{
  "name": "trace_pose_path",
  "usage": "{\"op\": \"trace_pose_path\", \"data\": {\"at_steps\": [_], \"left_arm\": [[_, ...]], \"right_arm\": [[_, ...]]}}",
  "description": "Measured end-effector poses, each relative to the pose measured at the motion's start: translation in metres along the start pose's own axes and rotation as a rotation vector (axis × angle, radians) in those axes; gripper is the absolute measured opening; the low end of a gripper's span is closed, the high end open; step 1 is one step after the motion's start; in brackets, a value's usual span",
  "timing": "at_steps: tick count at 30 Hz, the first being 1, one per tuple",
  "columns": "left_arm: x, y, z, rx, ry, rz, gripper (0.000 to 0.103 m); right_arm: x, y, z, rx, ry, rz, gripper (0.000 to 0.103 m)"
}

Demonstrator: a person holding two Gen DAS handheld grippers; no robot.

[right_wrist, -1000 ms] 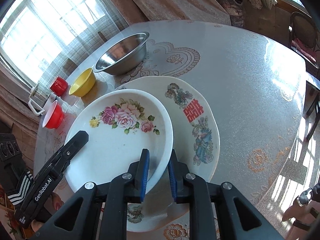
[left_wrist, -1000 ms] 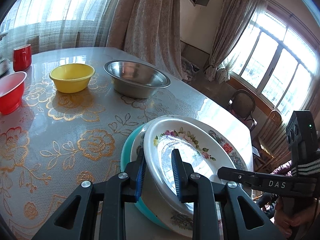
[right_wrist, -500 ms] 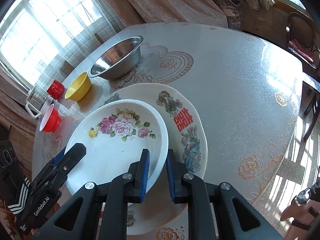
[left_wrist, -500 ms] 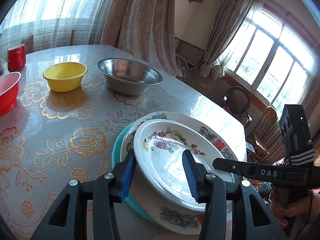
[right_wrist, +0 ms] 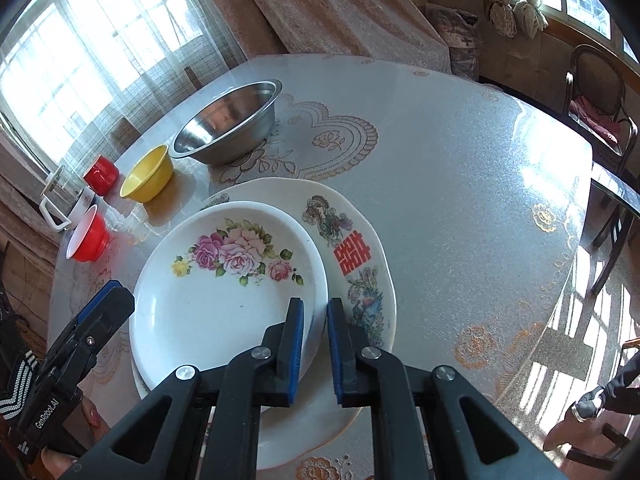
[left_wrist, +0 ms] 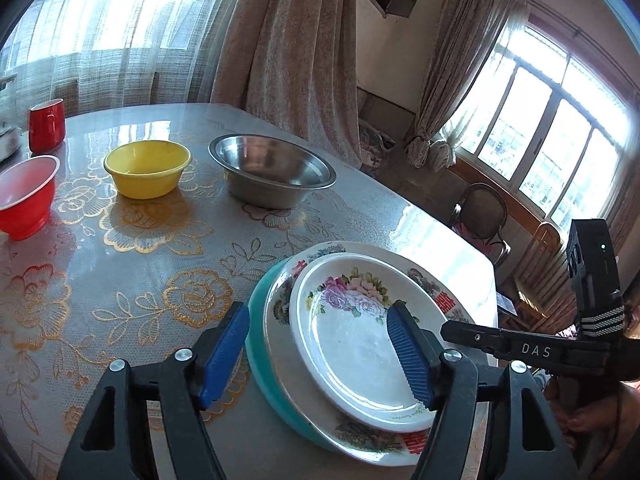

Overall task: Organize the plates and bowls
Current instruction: 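Lower the floral plate onto the plate stack and open both grippers, then move both grippers to the rim of the steel bowl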

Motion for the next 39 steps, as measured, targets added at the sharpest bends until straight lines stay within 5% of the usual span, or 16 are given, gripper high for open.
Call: {"op": "trace_pose_path", "data": {"at_steps": [5,13,27,39], "left_arm": [[-0.005,-0.005,-0.002,-0.024,0.005,0.045,0.068],[-0.019,-0.015,-0.018,-0.163,0.028,0.133,0.073],[-0.013,0.000,-0.106,-0.468,-0.161,0.035,0.080],[-0.011,-0.009,-0.135,-0.517,-0.260,0.074,0.084]], "right_arm": [[-0.003,-0.007,0.004,0.033,0.012,0.026,0.020],[-0.018,-0.025,-0.004,-0.018,0.026,0.110,0.027],[-0.021,-0.013,-0.050,-0.058,-0.121,0.111,0.034],[-0.053,0.003,-0.039,-0.092,-0.128,0.088,0.035]]}}
Point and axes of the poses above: each gripper's, at about its wrist camera, not at the fingertips, and y roughly the way its jaws point, z to its right, x to its underside, the point moved 8 cm from there along y, roughly the way its jaws point, and after that the axes turned 6 degrees about -y, right-handed, at the moved point
